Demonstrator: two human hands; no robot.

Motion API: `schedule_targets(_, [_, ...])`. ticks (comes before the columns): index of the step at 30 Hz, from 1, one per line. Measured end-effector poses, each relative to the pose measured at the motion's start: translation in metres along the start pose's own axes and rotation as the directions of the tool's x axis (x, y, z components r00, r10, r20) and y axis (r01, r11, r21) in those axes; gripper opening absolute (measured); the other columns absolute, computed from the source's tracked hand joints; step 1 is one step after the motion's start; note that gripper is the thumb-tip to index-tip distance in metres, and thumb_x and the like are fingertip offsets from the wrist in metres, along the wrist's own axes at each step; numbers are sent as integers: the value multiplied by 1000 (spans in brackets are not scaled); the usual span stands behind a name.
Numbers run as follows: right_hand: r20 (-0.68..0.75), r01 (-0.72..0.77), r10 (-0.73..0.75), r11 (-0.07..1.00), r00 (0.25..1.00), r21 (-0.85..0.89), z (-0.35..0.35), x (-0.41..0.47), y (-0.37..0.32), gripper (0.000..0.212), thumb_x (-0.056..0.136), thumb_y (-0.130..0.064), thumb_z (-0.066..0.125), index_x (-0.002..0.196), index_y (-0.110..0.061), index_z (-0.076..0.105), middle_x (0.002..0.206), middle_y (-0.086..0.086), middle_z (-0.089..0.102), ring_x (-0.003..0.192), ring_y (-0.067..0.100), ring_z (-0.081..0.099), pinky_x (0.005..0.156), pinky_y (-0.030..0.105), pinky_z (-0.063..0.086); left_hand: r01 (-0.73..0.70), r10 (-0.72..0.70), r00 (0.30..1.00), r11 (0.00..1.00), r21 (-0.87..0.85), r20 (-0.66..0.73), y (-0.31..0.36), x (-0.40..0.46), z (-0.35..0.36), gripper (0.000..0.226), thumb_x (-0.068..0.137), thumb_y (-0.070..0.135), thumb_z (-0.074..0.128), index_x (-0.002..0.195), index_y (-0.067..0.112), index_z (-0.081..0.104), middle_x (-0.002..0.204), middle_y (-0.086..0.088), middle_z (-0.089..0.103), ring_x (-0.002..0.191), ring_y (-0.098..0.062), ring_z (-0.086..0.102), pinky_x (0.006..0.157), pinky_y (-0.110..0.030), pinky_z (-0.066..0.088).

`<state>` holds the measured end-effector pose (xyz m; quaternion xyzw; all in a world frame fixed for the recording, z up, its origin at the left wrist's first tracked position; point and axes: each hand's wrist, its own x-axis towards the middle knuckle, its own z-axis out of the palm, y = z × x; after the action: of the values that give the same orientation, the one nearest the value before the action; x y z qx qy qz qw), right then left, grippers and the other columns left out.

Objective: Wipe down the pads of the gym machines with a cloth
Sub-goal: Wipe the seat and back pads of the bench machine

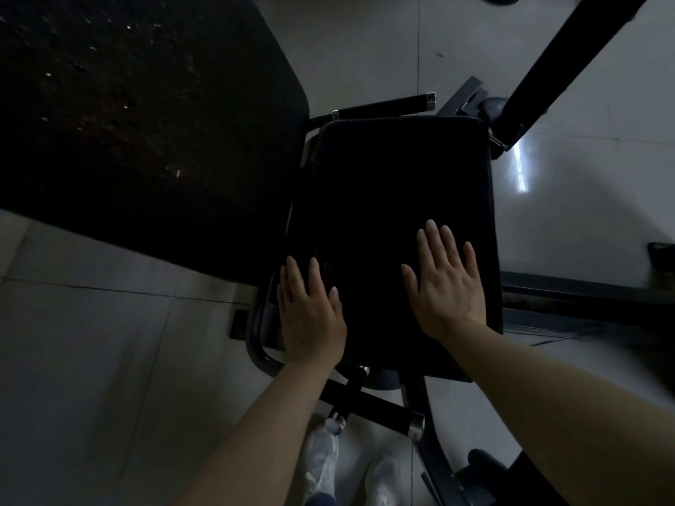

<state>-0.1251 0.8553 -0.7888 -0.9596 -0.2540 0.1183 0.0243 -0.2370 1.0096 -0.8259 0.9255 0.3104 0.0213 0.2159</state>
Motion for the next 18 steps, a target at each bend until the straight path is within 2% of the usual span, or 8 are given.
schedule_targets(5, [-11,9,-8,1000,1000,13,2,1,2,67,89,-54,-11,148,-22,-10,156,-4,-20,142,11,-23,118,37,-10,-89,89,995,996,13,-32,-4,-37,12,55,96,36,25,146,13,28,157,-13,15,146,-27,7,117,-39,4])
schedule_targets(8, [-20,1,-1,1000,1000,17,3,1,2,67,87,-54,-14,147,-23,-11,156,-6,-20,142,10,-23,117,37,-10,-192,193,981,981,24,-15,-8,-52,19,54,97,34,27,146,14,25,157,-12,15,146,-28,8,118,-41,4])
schedule_targets(13, [-25,9,-7,999,1000,47,5,2,4,66,86,-55,-15,145,-25,-12,155,-9,-20,141,7,-24,116,34,-13,-377,377,926,926,21,-27,-4,-62,25,53,102,40,17,147,14,23,156,-13,18,145,-30,12,117,-47,9])
schedule_targets(18, [-30,39,-36,993,999,114,4,2,8,68,85,-55,-15,147,-26,-6,155,-11,-17,141,5,-23,117,32,-13,-550,553,833,829,105,-1,11,-61,29,61,93,32,40,148,13,22,154,-13,21,144,-30,16,117,-46,9])
